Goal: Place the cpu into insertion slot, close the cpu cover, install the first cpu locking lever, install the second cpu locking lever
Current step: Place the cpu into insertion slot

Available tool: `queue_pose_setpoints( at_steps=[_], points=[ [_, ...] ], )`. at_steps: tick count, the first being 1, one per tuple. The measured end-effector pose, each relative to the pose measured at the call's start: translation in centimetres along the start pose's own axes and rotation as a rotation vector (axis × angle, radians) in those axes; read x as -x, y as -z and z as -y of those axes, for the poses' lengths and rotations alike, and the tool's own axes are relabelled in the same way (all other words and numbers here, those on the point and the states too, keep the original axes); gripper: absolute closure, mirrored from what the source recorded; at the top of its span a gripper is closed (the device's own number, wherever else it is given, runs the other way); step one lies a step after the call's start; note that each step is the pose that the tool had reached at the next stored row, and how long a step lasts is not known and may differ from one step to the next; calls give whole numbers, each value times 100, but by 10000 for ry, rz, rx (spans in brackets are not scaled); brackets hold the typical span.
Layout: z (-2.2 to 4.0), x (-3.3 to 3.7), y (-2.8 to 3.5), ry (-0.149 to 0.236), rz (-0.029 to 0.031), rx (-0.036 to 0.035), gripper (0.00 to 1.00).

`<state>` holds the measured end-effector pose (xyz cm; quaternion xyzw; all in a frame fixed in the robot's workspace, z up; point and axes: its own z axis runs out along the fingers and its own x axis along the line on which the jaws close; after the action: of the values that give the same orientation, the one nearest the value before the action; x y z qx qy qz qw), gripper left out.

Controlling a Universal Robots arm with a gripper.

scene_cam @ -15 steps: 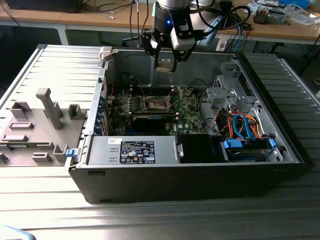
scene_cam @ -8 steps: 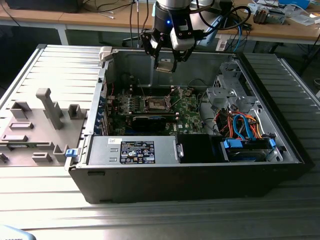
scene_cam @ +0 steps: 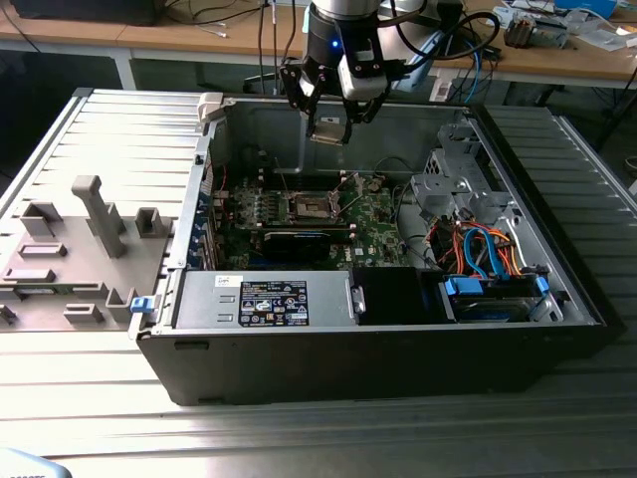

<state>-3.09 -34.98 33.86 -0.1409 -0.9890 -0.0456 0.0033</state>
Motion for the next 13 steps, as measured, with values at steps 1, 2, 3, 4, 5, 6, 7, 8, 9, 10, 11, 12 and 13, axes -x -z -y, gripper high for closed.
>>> queue_pose_setpoints(
  at_steps=[1,2,3,4,5,6,7,8,9,10,11,12,13],
  points=[
    [0,0,0,-20,2,1,45],
    [0,0,0,-29,3,1,45],
    [0,0,0,-39,4,2,45],
    [0,0,0,-49,4,2,45],
    [0,0,0,-59,6,2,45],
    [0,0,0,-71,7,2,45],
    [0,0,0,-83,8,2,45],
    [0,0,0,-93,8,2,45],
    [0,0,0,-108,10,3,45],
    [0,0,0,-120,11,3,45],
    [0,0,0,-129,12,3,45],
    [0,0,0,-146,13,4,45],
    [0,0,0,-159,14,4,45]
  ],
)
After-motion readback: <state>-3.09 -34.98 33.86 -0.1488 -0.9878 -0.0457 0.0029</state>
